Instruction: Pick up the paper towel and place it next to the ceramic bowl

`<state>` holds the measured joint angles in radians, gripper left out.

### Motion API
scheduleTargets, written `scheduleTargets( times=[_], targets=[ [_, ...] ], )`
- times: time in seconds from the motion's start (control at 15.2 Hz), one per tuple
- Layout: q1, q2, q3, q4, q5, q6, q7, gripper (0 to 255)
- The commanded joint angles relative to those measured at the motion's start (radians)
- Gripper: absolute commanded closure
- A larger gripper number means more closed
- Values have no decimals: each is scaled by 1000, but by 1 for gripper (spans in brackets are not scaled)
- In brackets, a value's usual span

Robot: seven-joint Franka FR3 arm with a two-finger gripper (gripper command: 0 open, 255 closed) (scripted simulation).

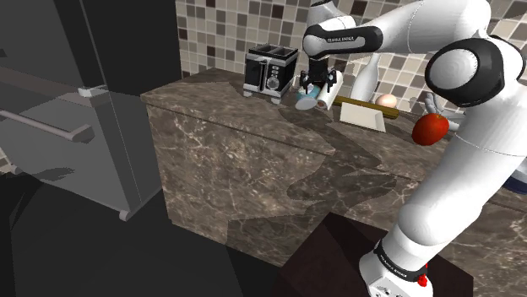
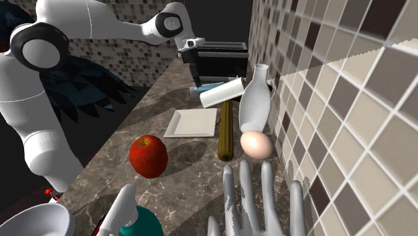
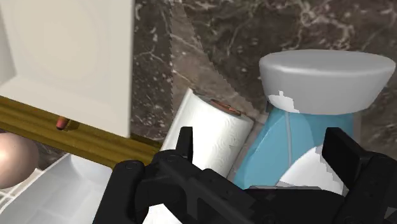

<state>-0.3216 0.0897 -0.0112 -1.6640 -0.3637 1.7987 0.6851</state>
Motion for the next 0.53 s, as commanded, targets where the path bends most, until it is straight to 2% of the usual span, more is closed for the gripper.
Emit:
scheduleTargets(
  times=[0.0, 0.33, 0.46],
  targets=[
    [-12, 59, -17, 89, -21, -32, 47, 0],
    [-40, 184, -67, 287, -58, -108, 145, 0],
    [-45, 182, -70, 260, -58, -82, 148, 0]
  ],
)
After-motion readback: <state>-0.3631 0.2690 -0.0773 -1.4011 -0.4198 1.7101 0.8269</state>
